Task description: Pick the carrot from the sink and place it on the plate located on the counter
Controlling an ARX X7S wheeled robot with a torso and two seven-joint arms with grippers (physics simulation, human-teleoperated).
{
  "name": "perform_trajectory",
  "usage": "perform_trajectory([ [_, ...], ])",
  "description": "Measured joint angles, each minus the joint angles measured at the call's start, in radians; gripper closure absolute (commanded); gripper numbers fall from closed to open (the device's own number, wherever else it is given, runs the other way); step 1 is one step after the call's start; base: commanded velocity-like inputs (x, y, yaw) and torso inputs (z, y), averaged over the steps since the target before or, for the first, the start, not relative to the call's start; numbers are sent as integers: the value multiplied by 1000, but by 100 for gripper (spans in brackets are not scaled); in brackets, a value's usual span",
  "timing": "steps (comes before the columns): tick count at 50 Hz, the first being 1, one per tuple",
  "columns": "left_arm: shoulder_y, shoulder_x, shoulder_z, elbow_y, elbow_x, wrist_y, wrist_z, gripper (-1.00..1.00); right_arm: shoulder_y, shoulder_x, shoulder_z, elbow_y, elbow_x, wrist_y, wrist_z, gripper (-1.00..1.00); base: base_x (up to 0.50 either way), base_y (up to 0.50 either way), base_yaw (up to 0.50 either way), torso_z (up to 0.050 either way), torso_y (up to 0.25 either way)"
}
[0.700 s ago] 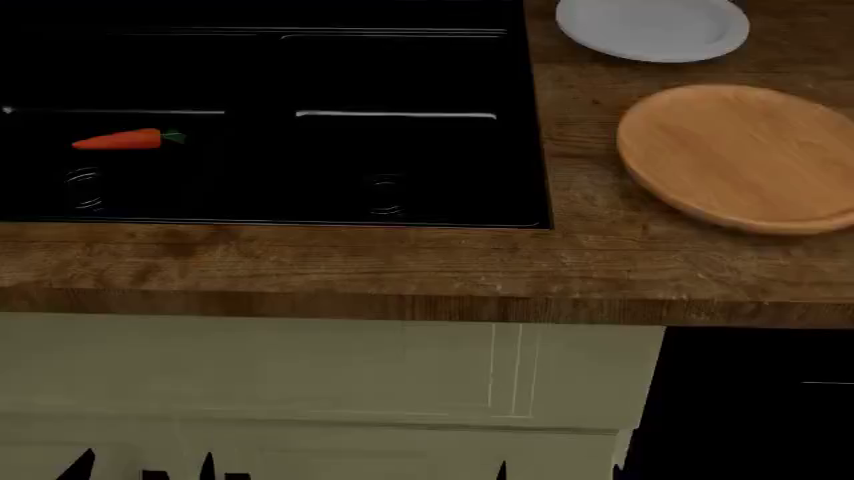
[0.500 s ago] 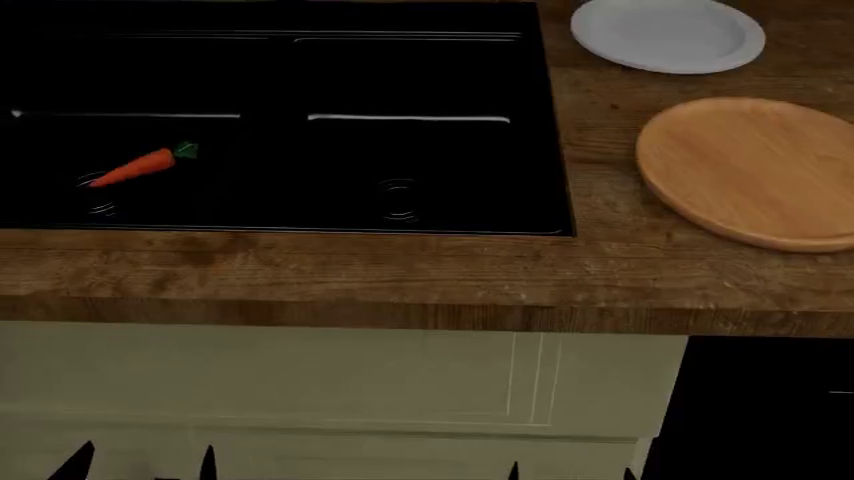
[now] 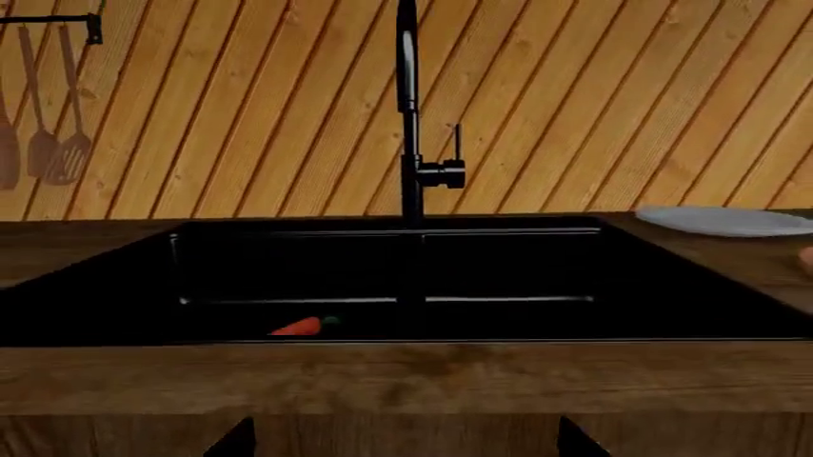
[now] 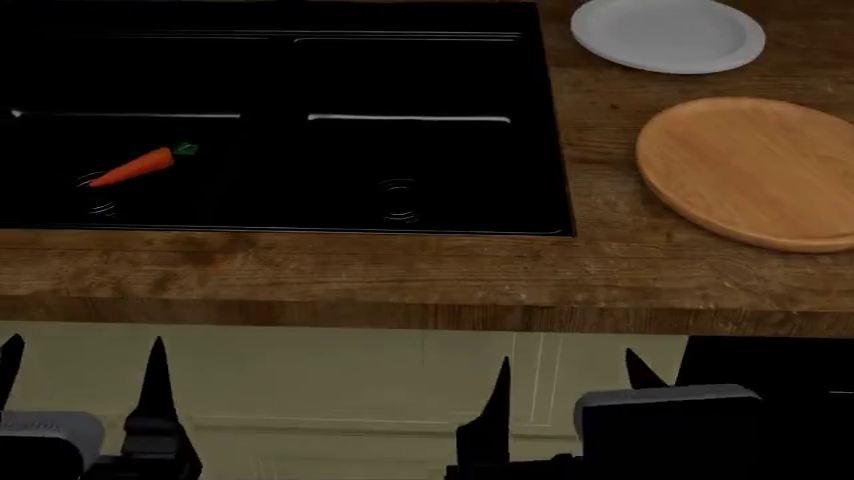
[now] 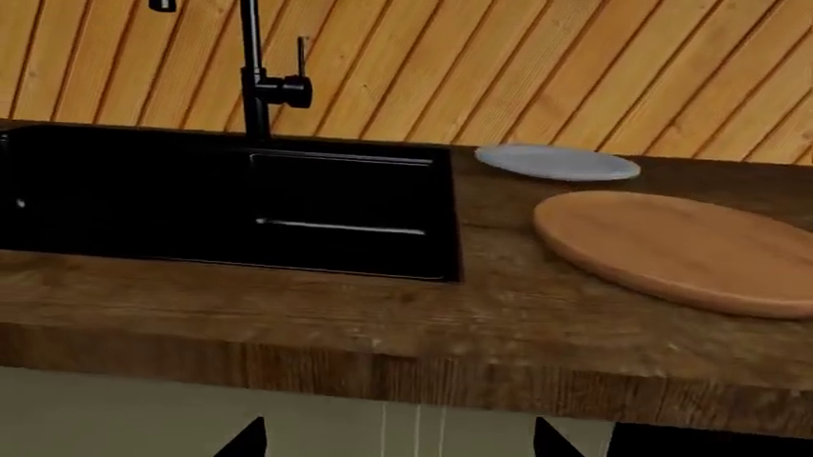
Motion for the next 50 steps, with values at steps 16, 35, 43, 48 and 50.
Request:
perform_trajectory([
  [16, -284, -37, 11, 181, -30, -348, -17, -100, 299, 55, -3, -109, 52, 351, -18, -100, 0, 0, 0, 0, 0],
  [35, -544, -37, -19, 191, -86, -589, -15, -100, 549, 83, -13, -83, 84, 537, -32, -100, 0, 0, 0, 0, 0],
  [43, -579, -35, -24, 193, -100, -616, -19, -100, 581, 88, -11, -85, 93, 561, -34, -100, 93, 0, 0, 0, 0],
  [48, -588, -36, -24, 192, -105, -618, -22, -100, 592, 91, -10, -90, 97, 574, -33, -100, 287, 0, 0, 0, 0],
  [50, -589, -38, -23, 193, -105, -614, -24, -100, 595, 91, -11, -93, 99, 579, -33, -100, 287, 0, 0, 0, 0],
])
